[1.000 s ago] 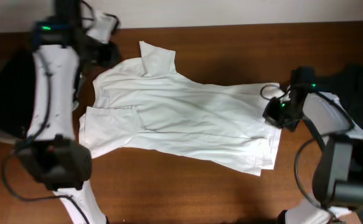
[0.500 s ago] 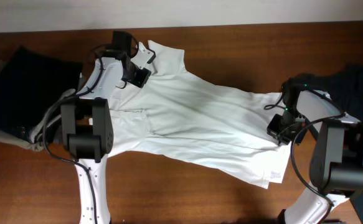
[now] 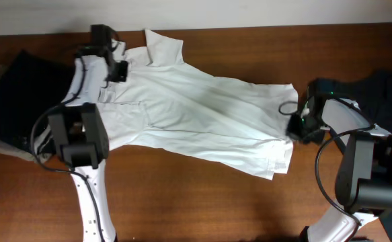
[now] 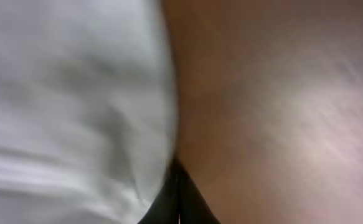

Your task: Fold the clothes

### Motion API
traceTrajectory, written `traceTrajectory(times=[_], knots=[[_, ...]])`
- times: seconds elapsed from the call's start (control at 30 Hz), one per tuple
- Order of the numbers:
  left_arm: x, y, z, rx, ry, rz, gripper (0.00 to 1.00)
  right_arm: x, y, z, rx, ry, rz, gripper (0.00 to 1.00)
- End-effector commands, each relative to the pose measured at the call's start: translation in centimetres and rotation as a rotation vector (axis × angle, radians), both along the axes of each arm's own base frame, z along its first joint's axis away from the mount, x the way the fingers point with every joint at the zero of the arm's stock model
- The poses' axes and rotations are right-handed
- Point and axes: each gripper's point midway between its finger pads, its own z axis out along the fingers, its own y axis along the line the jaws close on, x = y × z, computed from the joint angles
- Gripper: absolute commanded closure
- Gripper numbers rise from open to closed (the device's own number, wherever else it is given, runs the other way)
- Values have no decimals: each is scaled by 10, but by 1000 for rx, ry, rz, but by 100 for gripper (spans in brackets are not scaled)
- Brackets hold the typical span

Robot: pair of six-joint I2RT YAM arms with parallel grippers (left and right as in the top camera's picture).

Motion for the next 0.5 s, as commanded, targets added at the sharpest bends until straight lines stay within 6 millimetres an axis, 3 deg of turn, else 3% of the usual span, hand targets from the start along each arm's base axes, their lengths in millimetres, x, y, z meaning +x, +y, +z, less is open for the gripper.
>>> traceTrajectory(times=[0.0,0.1,0.13,0.23,0.27,0.37,0.47], knots=[[15,-21,82,-42,-111,-33,81,41,39,25,235,-204,59,96],[-5,-31,158,-42,-155,-51,70,61,40,26,231,-268,12,96],[-13,-32,173,-41,-160,-52,68,63,37,22,221,-261,-20,96],[-55,-29,227,-30,-160,-62,61,61,29,17,192,-242,-53,96],[-80,-24,245,-30,-136,-53,57,59,32,18,204,-246,-8,96],[-123,-10,244,-66,-10,38,57,43,27,9,157,-173,-5,96],[-145,-23,208,-237,161,31,62,44,24,8,143,-177,-8,96]])
